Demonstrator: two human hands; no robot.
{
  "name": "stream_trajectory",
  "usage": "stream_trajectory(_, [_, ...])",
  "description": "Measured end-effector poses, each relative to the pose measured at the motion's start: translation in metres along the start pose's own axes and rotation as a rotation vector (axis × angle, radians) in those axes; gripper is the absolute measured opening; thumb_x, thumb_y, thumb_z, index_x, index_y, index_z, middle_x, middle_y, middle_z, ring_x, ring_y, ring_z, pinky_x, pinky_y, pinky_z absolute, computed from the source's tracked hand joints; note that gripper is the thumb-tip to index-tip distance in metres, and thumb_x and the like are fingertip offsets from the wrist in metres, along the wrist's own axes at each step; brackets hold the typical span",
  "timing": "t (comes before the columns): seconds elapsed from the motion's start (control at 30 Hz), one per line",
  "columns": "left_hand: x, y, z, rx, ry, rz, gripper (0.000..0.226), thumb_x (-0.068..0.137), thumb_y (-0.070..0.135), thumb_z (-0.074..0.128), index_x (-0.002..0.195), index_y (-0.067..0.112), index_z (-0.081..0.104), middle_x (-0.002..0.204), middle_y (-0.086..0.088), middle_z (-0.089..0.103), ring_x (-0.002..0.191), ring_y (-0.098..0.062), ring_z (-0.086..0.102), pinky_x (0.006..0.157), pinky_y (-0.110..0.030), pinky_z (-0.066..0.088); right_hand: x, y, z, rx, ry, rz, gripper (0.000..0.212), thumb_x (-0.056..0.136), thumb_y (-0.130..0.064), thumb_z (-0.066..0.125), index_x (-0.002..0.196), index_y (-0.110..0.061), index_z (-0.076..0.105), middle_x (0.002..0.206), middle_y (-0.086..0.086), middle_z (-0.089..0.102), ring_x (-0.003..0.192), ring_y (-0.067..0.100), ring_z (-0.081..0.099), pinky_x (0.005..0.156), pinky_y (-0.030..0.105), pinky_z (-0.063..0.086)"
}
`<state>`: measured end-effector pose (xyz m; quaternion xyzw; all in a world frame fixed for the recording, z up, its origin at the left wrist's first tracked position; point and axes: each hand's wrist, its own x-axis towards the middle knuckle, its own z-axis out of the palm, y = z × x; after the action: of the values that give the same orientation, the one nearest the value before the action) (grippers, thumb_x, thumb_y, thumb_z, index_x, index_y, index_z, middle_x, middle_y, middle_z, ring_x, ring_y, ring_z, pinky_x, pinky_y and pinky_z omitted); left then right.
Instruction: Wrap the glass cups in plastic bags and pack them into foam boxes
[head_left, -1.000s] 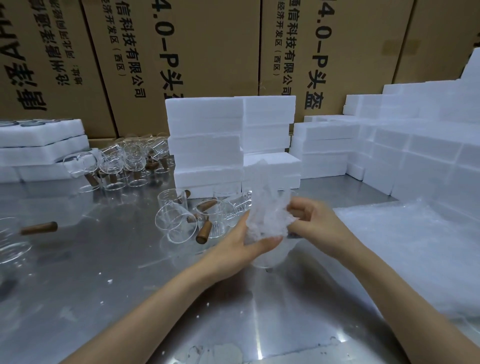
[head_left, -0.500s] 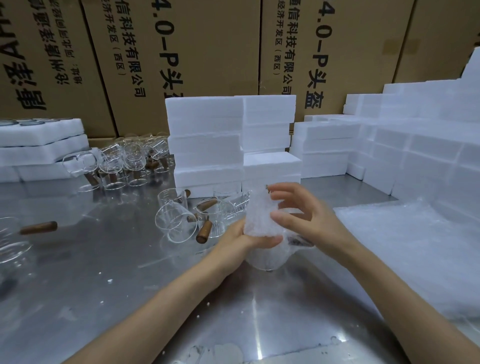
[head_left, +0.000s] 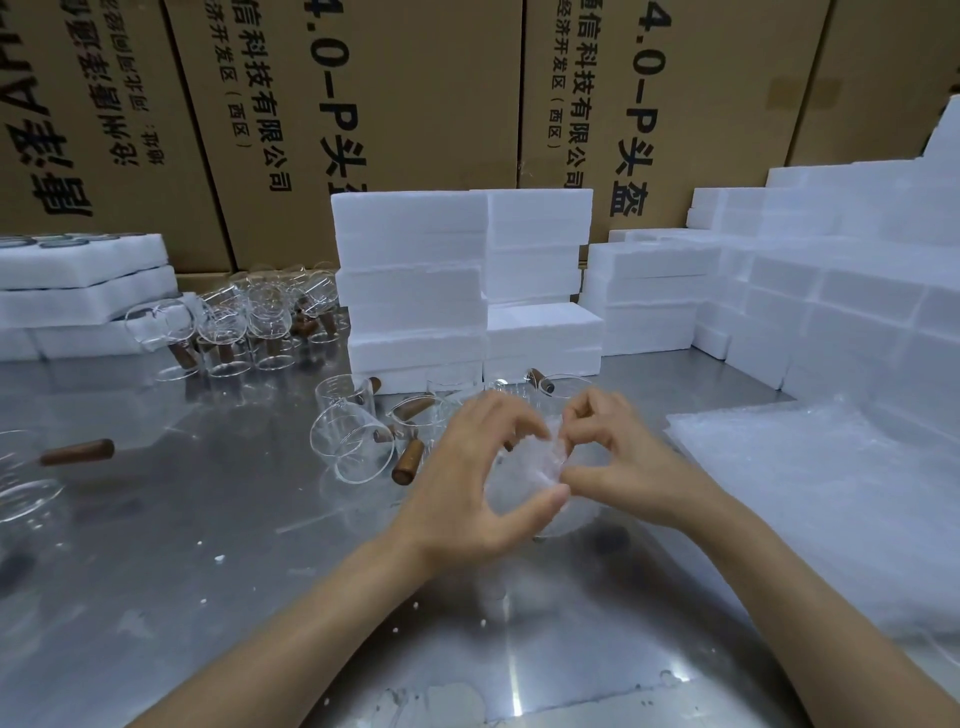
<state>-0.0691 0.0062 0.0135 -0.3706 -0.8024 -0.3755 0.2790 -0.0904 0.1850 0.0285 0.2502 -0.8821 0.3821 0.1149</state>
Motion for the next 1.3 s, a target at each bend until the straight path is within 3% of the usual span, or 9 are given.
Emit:
stream_trajectory(0.1, [0.001,0.005,-0.002,0.126,-0.046,0.146,0.024,0.08,0.034,0.061,0.083,0.011,0.065,0.088,0.001,0.063,0.083,-0.02,0.059,0.076,-0.038,0.047,-0.001,0.001,0.004,-0.056,-0.023,-0.029,0.028,0.079,-0.023,0.07,0.059,-0.035,0.054,0.087,-0.013,0.043,0.097,-0.001,0.037,0.082,0.008,0.028])
stream_trajectory(0.23, [0.003,0.0,-0.006,0.27,-0.142,0.127,0.029,0.08,0.04,0.056,0.08,0.012,0.066,0.079,0.002,0.065,0.074,-0.02,0.059,0.072,-0.03,0.045,0.0,0.001,0.003,-0.037,-0.099,0.008,0.026,0.087,-0.021,0.06,0.064,-0.033,0.063,0.09,-0.013,0.047,0.099,0.003,0.04,0.085,0.017,0.03])
stream_trajectory(0.47, [0.007,-0.004,-0.003,0.514,-0.302,0.124,0.044,0.081,0.054,0.049,0.076,0.016,0.068,0.07,-0.002,0.066,0.084,-0.019,0.058,0.092,-0.033,0.037,-0.001,-0.01,-0.005,0.317,0.185,-0.023,0.035,0.088,-0.02,0.039,0.082,-0.017,0.073,0.08,-0.01,0.073,0.085,-0.001,0.064,0.076,0.007,0.041])
stream_trajectory(0.57, [0.008,-0.002,0.0,0.546,-0.293,0.139,0.044,0.081,0.055,0.048,0.075,0.016,0.068,0.071,0.0,0.067,0.085,-0.018,0.058,0.099,-0.032,0.033,-0.003,-0.008,0.001,0.155,0.082,-0.028,0.044,0.085,-0.027,0.032,0.093,-0.019,0.074,0.087,-0.011,0.073,0.098,0.001,0.058,0.088,0.017,0.041])
stream_trajectory(0.67, [0.005,0.001,-0.002,0.514,-0.267,0.175,0.038,0.083,0.046,0.056,0.072,0.01,0.066,0.069,-0.002,0.067,0.074,-0.024,0.059,0.077,-0.035,0.045,-0.003,-0.007,0.004,-0.009,0.049,-0.067,0.049,0.086,-0.028,0.027,0.1,-0.024,0.074,0.092,-0.017,0.07,0.104,-0.001,0.051,0.095,0.023,0.038])
stream_trajectory(0.8, [0.001,0.006,-0.008,0.394,-0.017,0.222,0.019,0.08,0.024,0.058,0.075,0.01,0.069,0.072,-0.001,0.068,0.066,-0.024,0.061,0.06,-0.034,0.049,-0.004,-0.008,0.007,-0.242,0.019,-0.204,0.052,0.086,-0.037,0.02,0.094,-0.025,0.07,0.089,-0.032,0.052,0.095,-0.002,0.047,0.091,0.021,0.032])
stream_trajectory(0.93, [0.001,0.008,-0.012,0.407,0.028,0.237,0.017,0.077,0.02,0.057,0.068,0.01,0.066,0.065,0.0,0.063,0.058,-0.024,0.055,0.055,-0.035,0.045,-0.007,-0.011,0.014,-0.41,0.003,-0.27,0.048,0.085,-0.037,0.015,0.086,-0.022,0.06,0.091,-0.011,0.061,0.094,0.005,0.047,0.09,0.022,0.029])
stream_trajectory(1.07, [0.001,0.005,-0.013,0.362,-0.017,0.209,0.017,0.077,0.023,0.056,0.068,0.011,0.065,0.063,0.001,0.061,0.057,-0.022,0.054,0.055,-0.032,0.043,-0.005,-0.009,0.017,-0.494,-0.066,-0.227,0.074,0.084,-0.043,0.002,0.104,-0.021,0.07,0.116,0.001,0.065,0.116,0.007,0.044,0.103,0.017,0.017])
stream_trajectory(1.3, [-0.001,0.0,-0.01,0.306,-0.02,0.198,0.018,0.081,0.022,0.055,0.074,0.013,0.068,0.069,0.002,0.065,0.063,-0.02,0.059,0.056,-0.035,0.046,-0.002,-0.012,0.014,-0.593,-0.042,-0.222,0.069,0.089,-0.036,0.005,0.083,-0.022,0.072,0.096,-0.003,0.068,0.1,0.006,0.05,0.107,0.019,0.016])
